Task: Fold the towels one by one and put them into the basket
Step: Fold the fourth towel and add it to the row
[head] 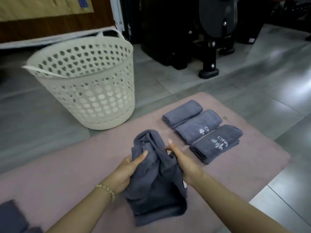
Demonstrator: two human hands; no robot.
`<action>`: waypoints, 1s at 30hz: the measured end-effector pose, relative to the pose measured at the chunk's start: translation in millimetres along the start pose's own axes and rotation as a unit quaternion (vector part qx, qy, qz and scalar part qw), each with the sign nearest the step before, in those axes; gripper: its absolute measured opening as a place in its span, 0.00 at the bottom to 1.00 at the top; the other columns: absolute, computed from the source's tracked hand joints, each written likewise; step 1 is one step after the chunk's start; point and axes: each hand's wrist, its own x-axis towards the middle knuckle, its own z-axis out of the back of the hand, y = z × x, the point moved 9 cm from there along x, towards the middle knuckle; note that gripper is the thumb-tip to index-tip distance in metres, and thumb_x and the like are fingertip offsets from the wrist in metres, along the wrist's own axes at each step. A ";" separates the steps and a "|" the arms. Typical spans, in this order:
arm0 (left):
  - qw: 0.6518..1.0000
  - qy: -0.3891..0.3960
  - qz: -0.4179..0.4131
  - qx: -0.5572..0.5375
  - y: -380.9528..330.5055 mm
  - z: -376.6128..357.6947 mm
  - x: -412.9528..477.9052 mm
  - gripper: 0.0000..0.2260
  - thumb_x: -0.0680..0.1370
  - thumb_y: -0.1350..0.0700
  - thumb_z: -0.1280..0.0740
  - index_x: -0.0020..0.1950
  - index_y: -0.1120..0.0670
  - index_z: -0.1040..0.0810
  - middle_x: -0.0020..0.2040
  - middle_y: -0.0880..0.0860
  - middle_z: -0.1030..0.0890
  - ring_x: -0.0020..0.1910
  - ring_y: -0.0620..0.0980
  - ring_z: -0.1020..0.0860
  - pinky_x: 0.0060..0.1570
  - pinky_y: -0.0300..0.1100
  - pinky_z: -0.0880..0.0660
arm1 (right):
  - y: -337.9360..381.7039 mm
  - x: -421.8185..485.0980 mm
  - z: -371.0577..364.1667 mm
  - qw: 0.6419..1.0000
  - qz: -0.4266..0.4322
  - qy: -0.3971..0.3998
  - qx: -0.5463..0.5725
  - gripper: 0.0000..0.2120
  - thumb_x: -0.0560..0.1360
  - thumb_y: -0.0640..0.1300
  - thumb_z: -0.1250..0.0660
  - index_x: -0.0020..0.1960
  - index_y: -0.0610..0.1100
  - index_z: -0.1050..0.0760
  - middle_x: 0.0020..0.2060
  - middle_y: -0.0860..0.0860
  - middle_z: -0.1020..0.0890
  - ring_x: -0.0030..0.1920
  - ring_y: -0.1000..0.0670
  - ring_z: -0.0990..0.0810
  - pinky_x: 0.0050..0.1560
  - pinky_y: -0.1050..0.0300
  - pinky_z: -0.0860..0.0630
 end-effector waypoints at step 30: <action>0.957 -0.054 -0.278 -0.066 -171.9 31.0 -376.6 0.18 0.73 0.45 0.36 0.57 0.53 0.21 0.52 0.52 0.16 0.53 0.47 0.18 0.51 0.37 0.22 | 160.6 -329.2 -218.6 0.900 0.366 0.112 -0.206 0.10 0.75 0.44 0.31 0.38 0.38 0.25 0.35 0.49 0.21 0.40 0.53 0.24 0.49 0.56 0.26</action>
